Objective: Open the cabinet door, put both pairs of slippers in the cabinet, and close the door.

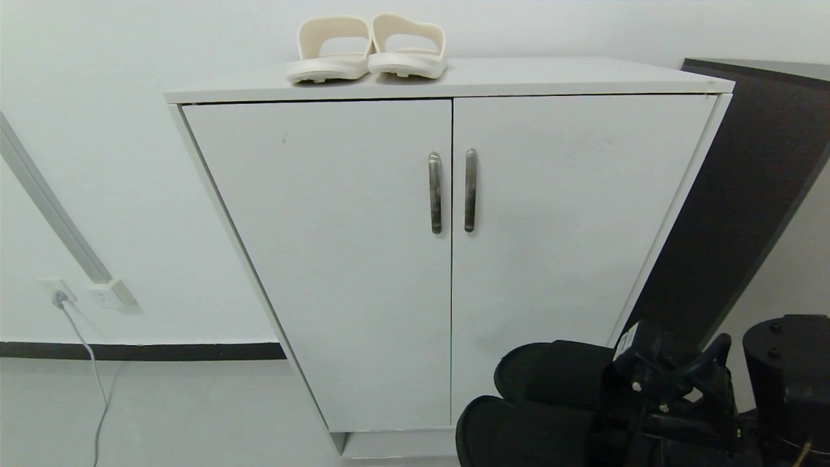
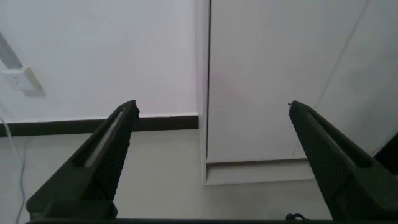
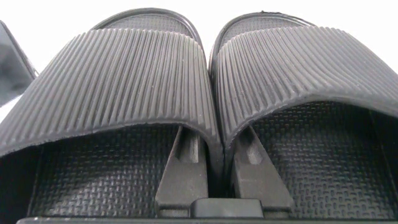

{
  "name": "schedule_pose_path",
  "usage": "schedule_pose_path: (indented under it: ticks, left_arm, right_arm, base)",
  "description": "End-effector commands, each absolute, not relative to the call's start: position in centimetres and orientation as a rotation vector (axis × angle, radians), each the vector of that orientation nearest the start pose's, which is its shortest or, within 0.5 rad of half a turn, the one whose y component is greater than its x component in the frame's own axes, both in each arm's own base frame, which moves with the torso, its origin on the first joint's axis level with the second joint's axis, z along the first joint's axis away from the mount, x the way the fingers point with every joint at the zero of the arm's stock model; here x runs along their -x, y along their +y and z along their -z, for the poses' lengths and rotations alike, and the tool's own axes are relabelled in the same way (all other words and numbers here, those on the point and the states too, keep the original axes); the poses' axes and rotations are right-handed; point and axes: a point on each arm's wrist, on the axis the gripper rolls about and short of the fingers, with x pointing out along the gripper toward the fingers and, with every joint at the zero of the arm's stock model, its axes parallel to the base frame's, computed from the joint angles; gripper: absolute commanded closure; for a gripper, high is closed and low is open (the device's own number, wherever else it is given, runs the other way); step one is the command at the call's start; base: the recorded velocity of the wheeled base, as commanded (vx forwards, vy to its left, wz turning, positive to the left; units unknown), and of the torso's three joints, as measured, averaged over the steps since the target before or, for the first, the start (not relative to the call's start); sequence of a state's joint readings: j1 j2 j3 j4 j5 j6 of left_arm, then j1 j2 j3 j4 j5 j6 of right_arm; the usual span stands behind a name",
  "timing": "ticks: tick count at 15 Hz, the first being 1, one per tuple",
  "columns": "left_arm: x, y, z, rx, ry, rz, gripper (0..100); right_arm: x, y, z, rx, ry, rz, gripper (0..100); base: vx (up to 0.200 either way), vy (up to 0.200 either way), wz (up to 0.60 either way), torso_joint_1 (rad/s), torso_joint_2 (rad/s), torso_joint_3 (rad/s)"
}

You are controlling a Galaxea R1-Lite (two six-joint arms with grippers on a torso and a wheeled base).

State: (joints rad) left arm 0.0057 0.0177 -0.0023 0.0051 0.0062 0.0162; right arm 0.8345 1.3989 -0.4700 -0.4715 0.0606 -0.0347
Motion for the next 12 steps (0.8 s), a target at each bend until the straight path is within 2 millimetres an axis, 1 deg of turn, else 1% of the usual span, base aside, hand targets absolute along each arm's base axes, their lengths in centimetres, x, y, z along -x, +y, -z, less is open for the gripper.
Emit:
schedule_pose_path:
  ticks: [1, 2, 3, 4, 5, 6, 7, 9, 10, 11, 12]
  left_arm:
    - [2.0, 0.0, -8.1, -0.018, 0.032, -0.020, 0]
    - [2.4, -0.1, -10.3, -0.026, -0.014, 0.004, 0]
    - [1.9, -0.2, -11.9, -0.025, 0.019, 0.068, 0]
    - [0.9, -0.3, -12.7, -0.024, 0.082, 0.122, 0]
    - [0.1, -0.4, -13.4, -0.019, 0.115, 0.172, 0]
    - [-1.0, -0.6, -14.3, -0.008, 0.143, 0.265, 0]
    - [-1.6, -0.7, -14.7, 0.000, 0.159, 0.314, 0]
    - [-4.2, -1.0, -15.8, 0.024, 0.225, 0.461, 0]
    - [-4.8, -1.1, -16.2, 0.030, 0.233, 0.490, 0]
    - [-6.5, -1.8, -16.8, 0.025, 0.239, 0.590, 0]
    - [-7.4, -2.5, -17.3, 0.023, 0.231, 0.659, 0]
  right_arm:
    - [-13.8, 15.4, -15.6, 0.208, 0.415, -0.890, 100]
    - [-13.8, 15.5, -15.7, 0.198, 0.395, -0.891, 100]
    - [-13.8, 15.5, -15.7, 0.196, 0.391, -0.891, 100]
    - [-13.8, 15.5, -15.6, 0.197, 0.392, -0.891, 100]
    - [-13.8, 15.4, -15.7, 0.198, 0.390, -0.891, 100]
    - [-13.7, 15.4, -15.6, 0.199, 0.391, -0.892, 100]
    - [-13.7, 15.5, -15.7, 0.198, 0.390, -0.893, 100]
    - [-13.7, 15.5, -15.6, 0.199, 0.393, -0.895, 100]
    - [-13.7, 15.5, -15.6, 0.198, 0.393, -0.901, 100]
    - [-13.7, 15.5, -15.7, 0.197, 0.392, -0.912, 100]
    - [-13.6, 15.6, -15.7, 0.197, 0.389, -0.920, 100]
  base:
    - [0.000, 0.000, 0.00, 0.000, 0.00, 0.000]
    - [0.000, 0.000, 0.00, 0.000, 0.00, 0.000]
    - [0.000, 0.000, 0.00, 0.000, 0.00, 0.000]
    - [0.000, 0.000, 0.00, 0.000, 0.00, 0.000]
    - [0.000, 0.000, 0.00, 0.000, 0.00, 0.000]
    - [0.000, 0.000, 0.00, 0.000, 0.00, 0.000]
    - [0.000, 0.000, 0.00, 0.000, 0.00, 0.000]
    - [0.000, 0.000, 0.00, 0.000, 0.00, 0.000]
    - [0.000, 0.000, 0.00, 0.000, 0.00, 0.000]
    - [0.000, 0.000, 0.00, 0.000, 0.00, 0.000]
    - [0.000, 0.000, 0.00, 0.000, 0.00, 0.000]
